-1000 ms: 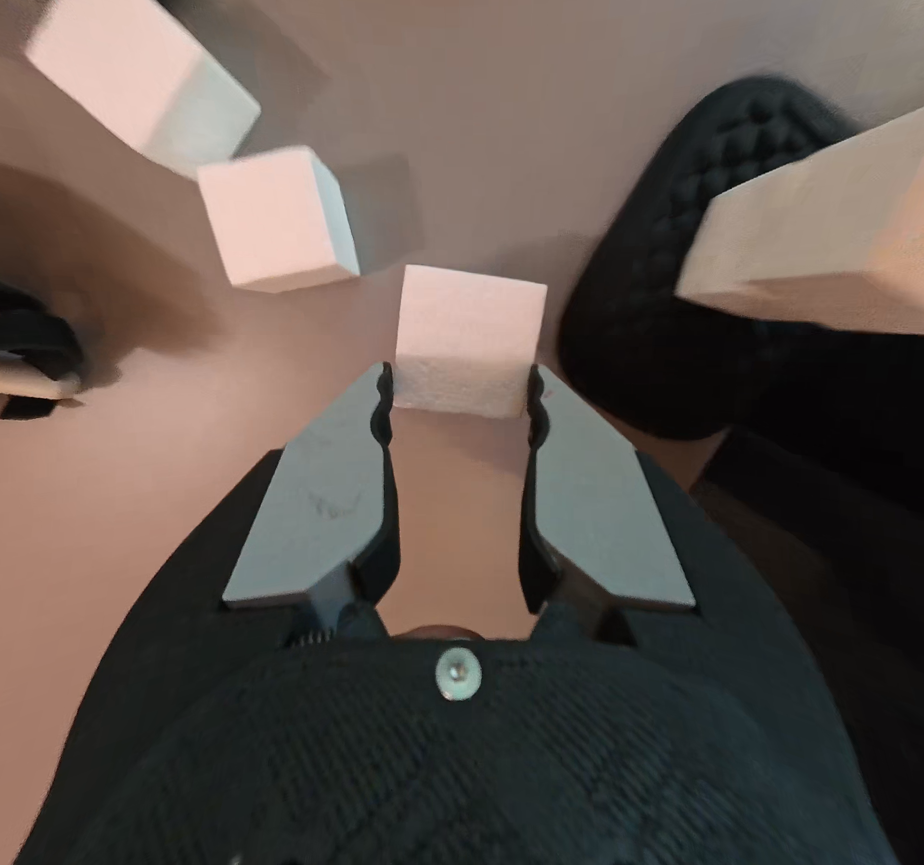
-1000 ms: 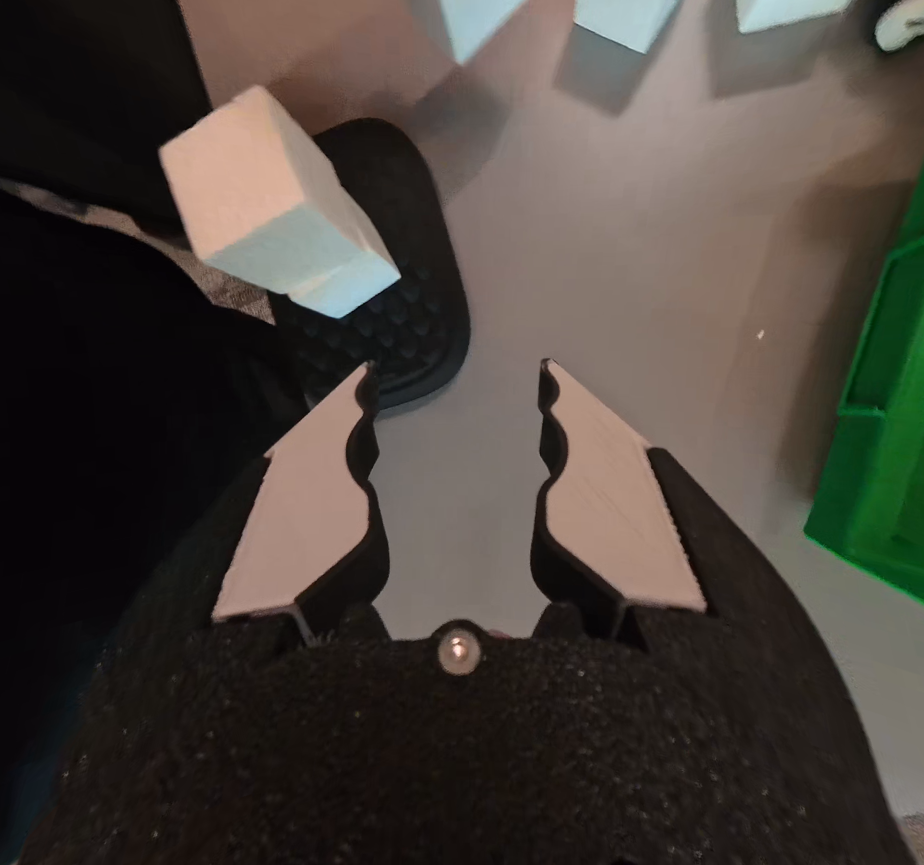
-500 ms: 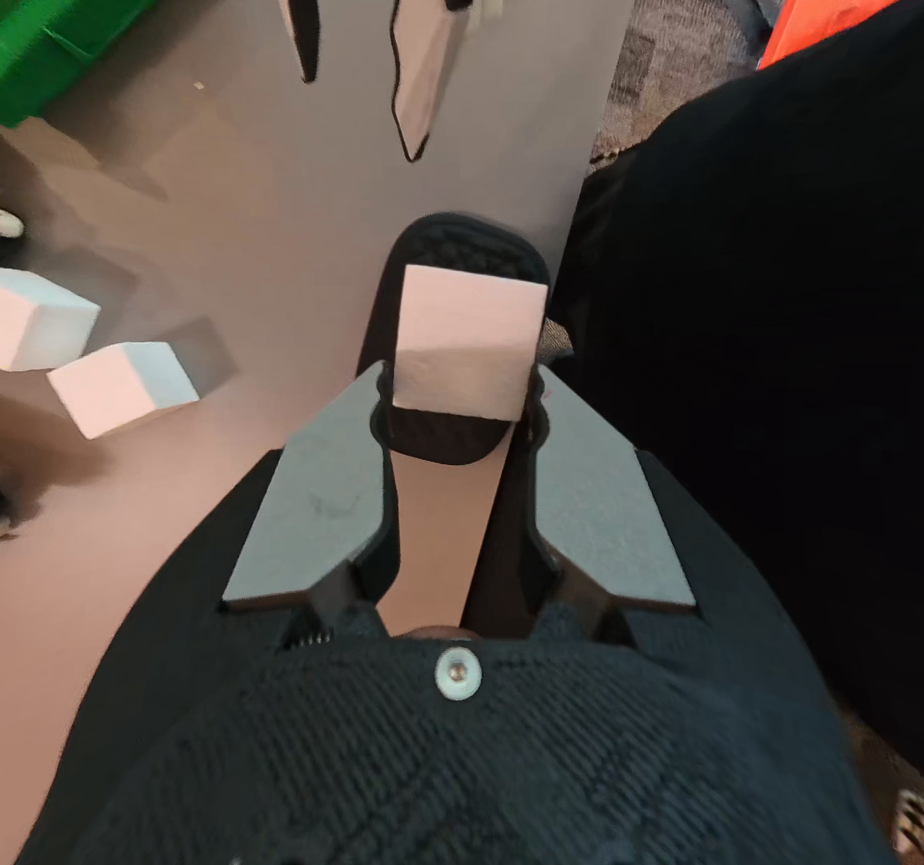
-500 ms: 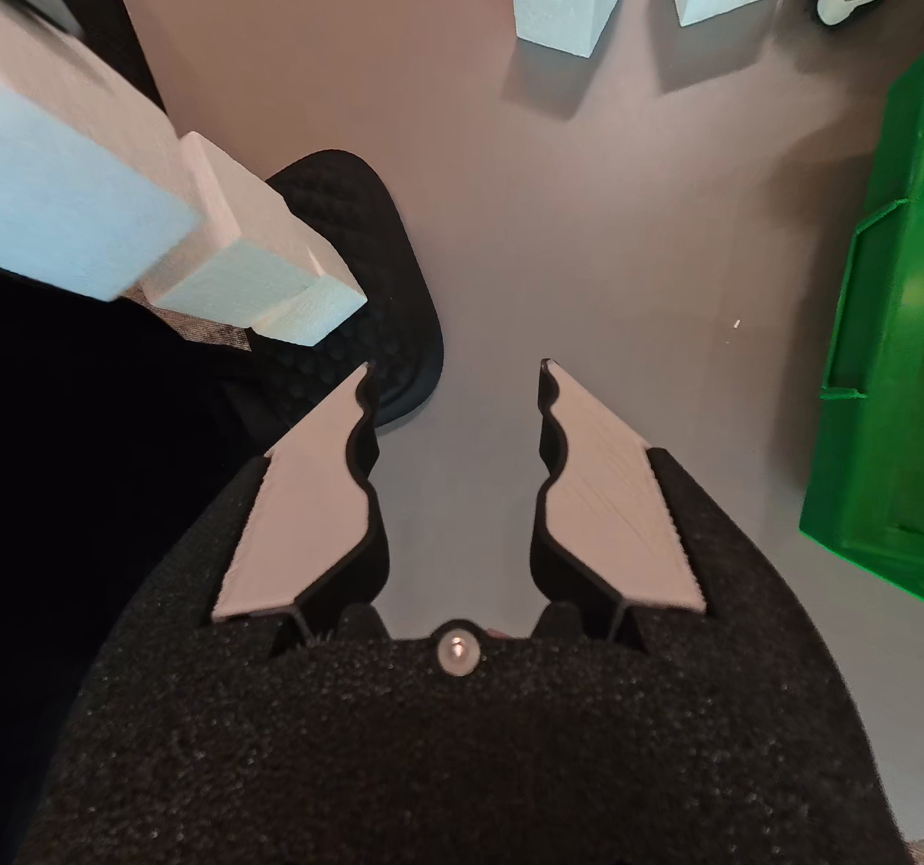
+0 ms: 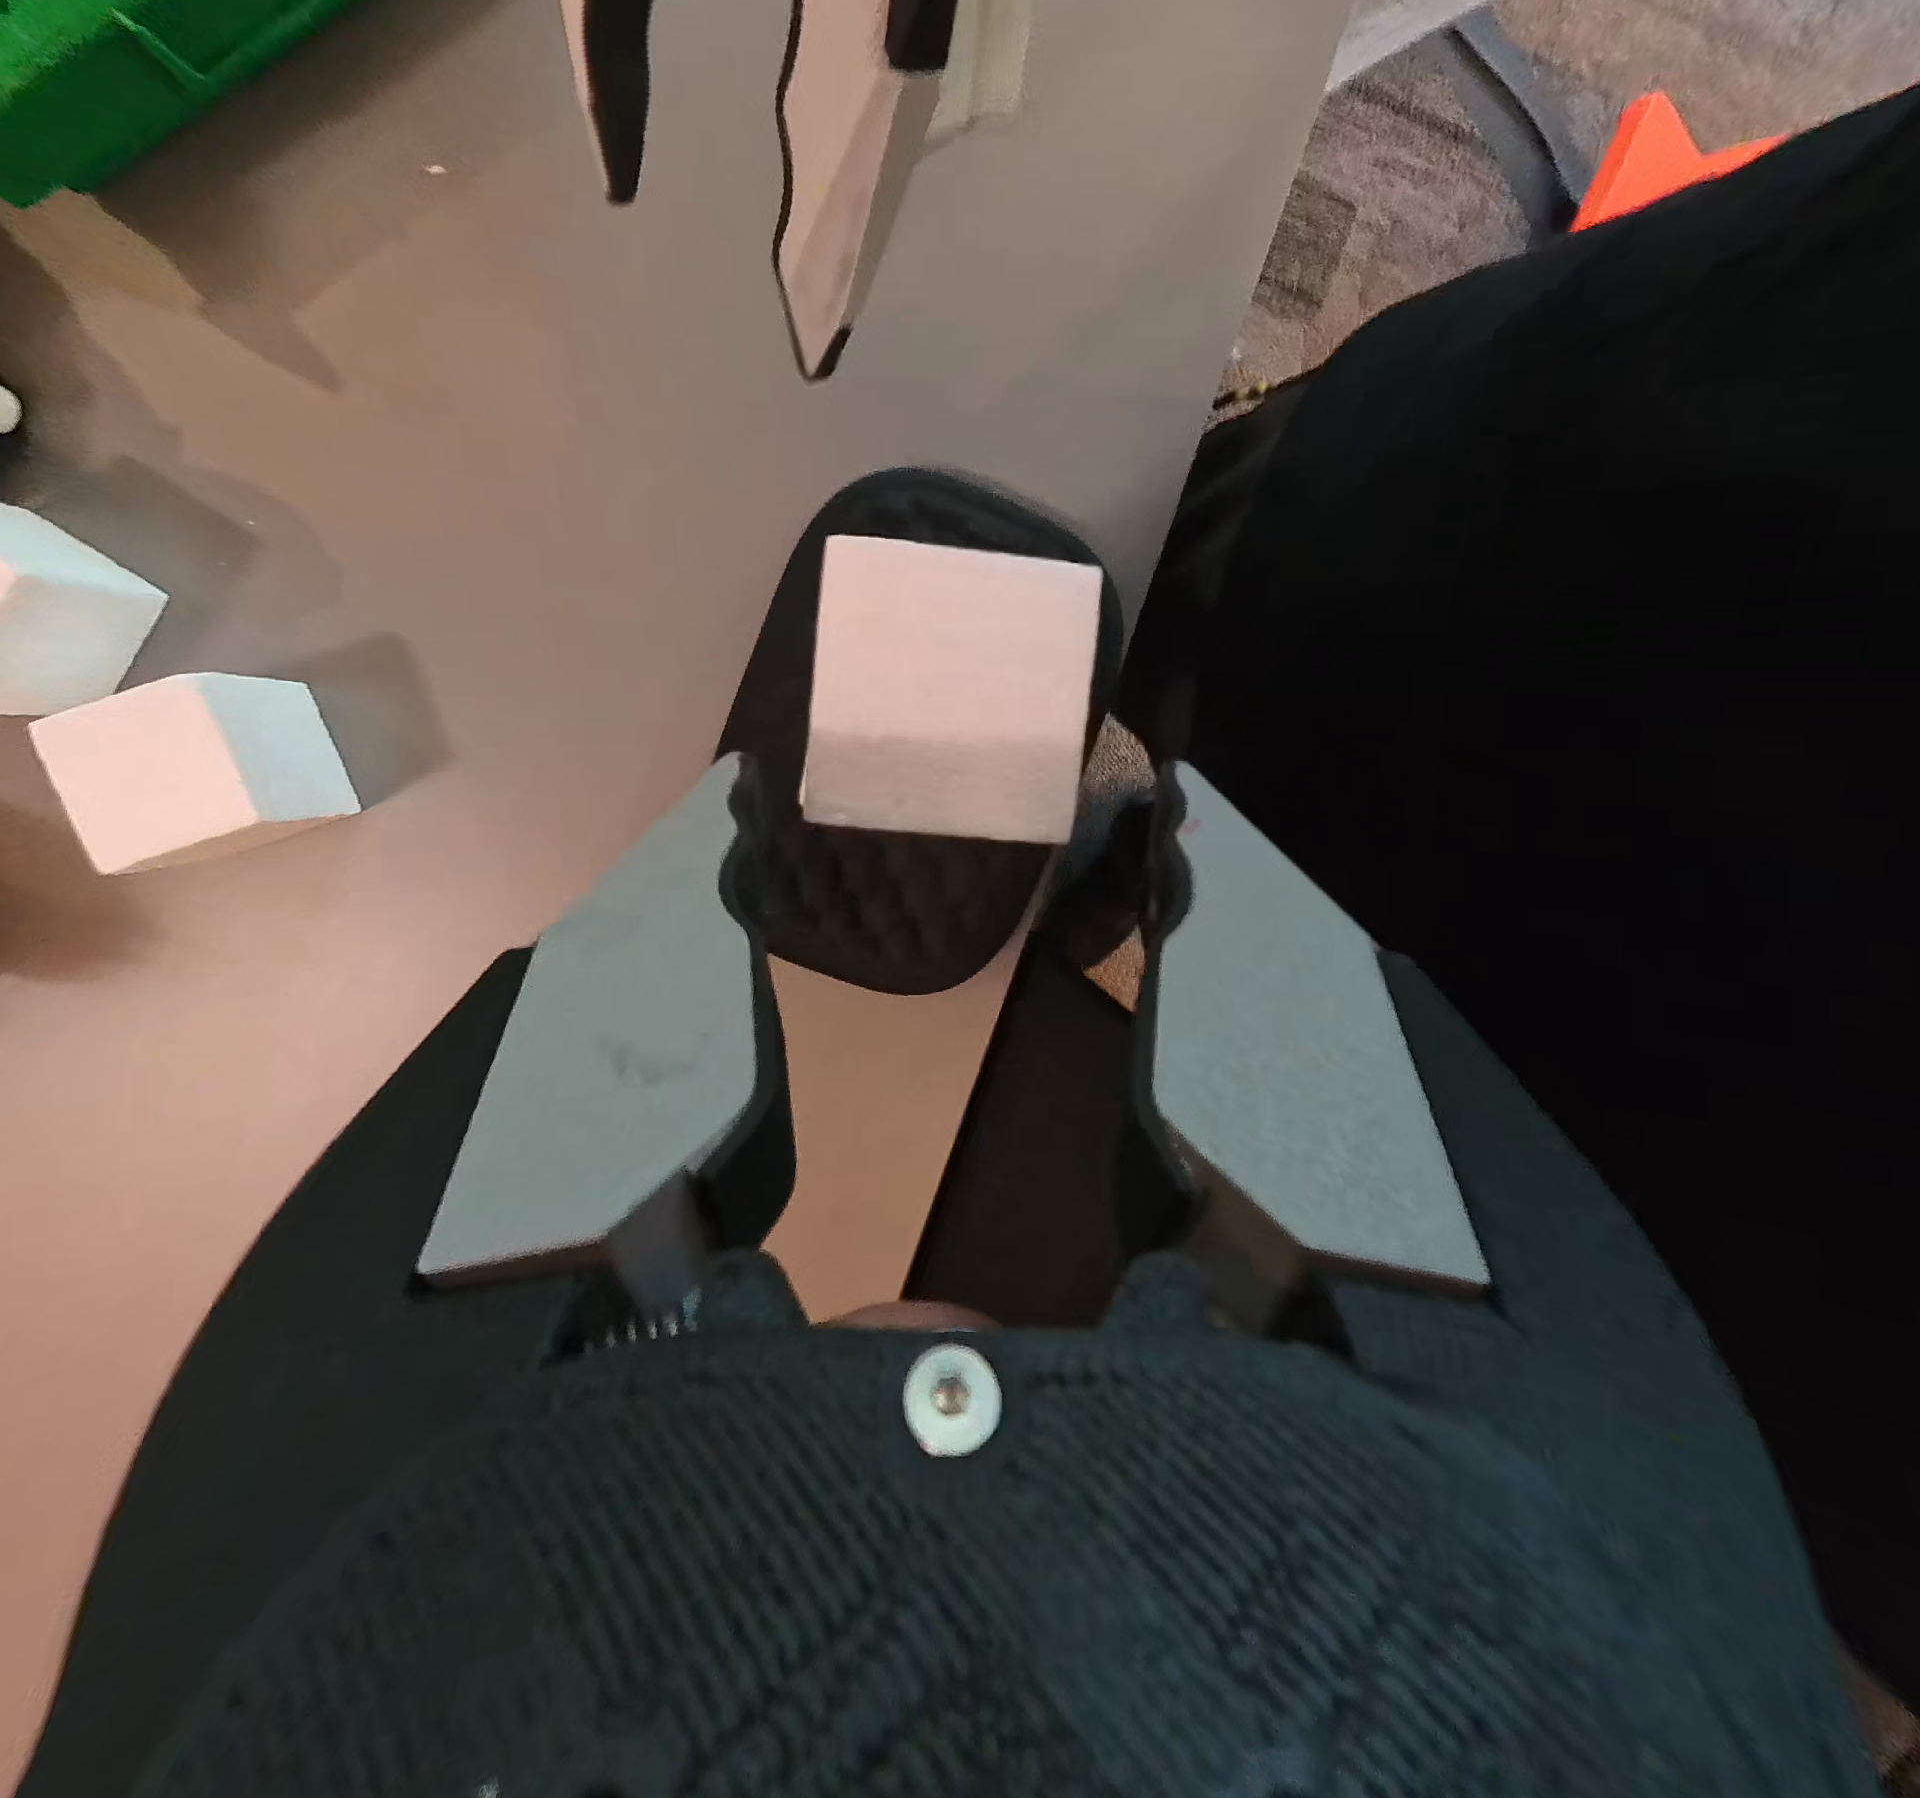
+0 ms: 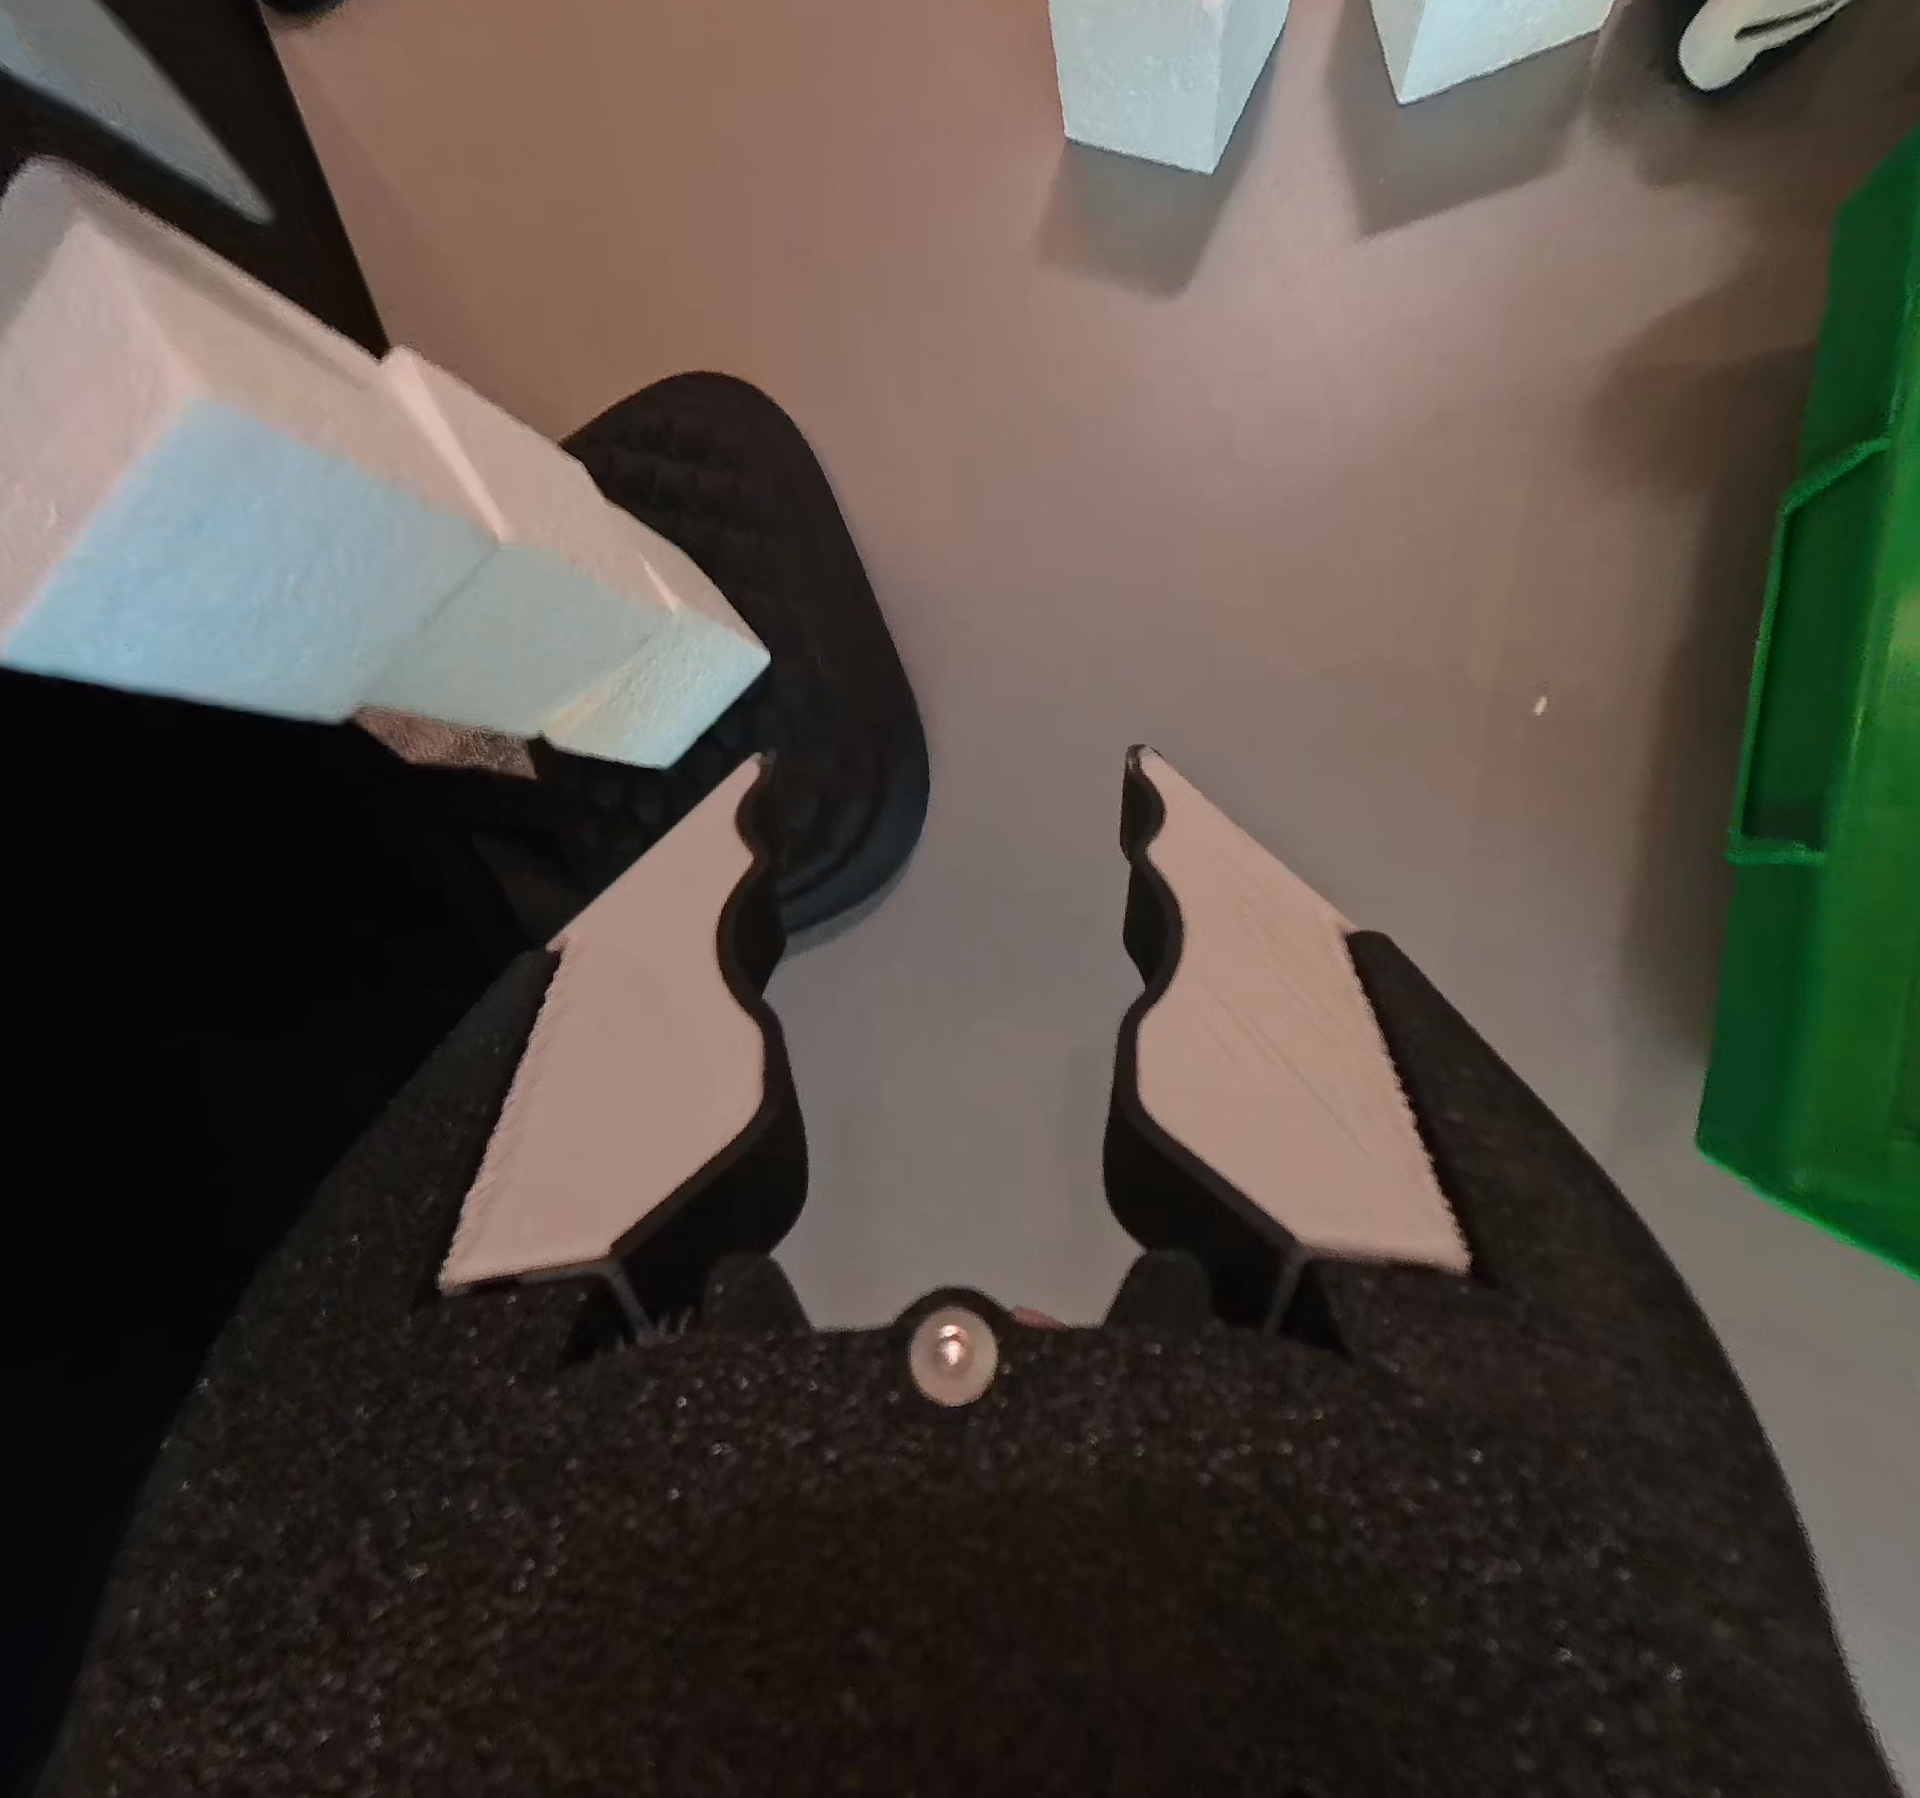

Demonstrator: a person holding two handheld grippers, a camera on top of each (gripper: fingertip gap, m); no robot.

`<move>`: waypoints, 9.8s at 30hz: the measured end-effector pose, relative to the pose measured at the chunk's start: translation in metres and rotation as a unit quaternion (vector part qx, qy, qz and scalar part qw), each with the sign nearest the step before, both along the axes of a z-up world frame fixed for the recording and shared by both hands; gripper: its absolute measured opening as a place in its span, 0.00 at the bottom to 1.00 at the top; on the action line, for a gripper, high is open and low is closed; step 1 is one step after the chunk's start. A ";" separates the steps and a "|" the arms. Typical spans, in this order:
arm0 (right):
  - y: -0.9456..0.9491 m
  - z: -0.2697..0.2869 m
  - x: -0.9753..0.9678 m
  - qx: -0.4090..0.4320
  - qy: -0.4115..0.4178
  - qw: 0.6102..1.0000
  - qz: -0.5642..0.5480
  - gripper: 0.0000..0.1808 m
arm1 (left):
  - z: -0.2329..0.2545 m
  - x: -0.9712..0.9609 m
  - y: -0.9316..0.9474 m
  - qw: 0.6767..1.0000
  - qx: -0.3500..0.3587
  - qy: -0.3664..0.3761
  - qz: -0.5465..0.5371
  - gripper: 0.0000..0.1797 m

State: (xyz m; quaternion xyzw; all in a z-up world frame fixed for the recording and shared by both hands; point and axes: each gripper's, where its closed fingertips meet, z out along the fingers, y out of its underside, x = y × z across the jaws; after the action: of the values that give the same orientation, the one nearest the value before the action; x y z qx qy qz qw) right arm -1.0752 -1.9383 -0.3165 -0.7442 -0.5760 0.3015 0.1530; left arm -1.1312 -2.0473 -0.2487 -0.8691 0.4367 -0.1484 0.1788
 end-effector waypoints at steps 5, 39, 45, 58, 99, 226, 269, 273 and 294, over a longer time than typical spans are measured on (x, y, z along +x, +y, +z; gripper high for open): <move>0.024 0.000 -0.055 0.007 0.009 1.000 -0.019 0.41 | 0.021 -0.021 -0.001 0.996 0.029 -0.020 0.076 0.41; -0.075 0.121 -0.053 0.121 -0.119 0.916 0.364 0.33 | -0.031 -0.092 -0.032 0.960 0.088 -0.063 0.259 0.35; -0.101 0.098 -0.045 0.110 -0.142 0.901 0.394 0.33 | -0.030 -0.095 -0.030 0.955 0.094 -0.072 0.271 0.34; -0.088 0.105 -0.042 0.073 -0.089 0.922 0.369 0.42 | -0.035 -0.099 -0.029 0.951 0.088 -0.070 0.287 0.34; -0.048 0.178 -0.071 0.205 -0.077 0.939 0.265 0.32 | -0.033 -0.115 -0.013 0.934 0.145 -0.060 0.322 0.29; 0.007 -0.014 -0.132 0.064 -0.013 0.995 0.080 0.42 | -0.014 -0.122 -0.017 0.955 0.119 0.037 0.268 0.46; -0.085 0.050 -0.087 0.105 -0.086 0.947 0.290 0.31 | -0.034 -0.176 -0.008 0.882 0.192 0.032 0.430 0.36; -0.095 0.034 -0.057 0.126 -0.132 0.929 0.324 0.31 | -0.034 -0.171 -0.007 0.888 0.189 0.025 0.418 0.35; -0.035 0.060 -0.113 0.065 0.016 0.960 0.274 0.39 | -0.035 -0.179 -0.010 0.879 0.198 0.049 0.432 0.36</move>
State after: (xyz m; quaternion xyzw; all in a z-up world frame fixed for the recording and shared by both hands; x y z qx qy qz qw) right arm -1.1885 -1.9736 -0.2570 -0.5419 -0.7735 0.3054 0.1215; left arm -1.3100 -2.0576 -0.2836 -0.9240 0.0468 0.0756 0.3719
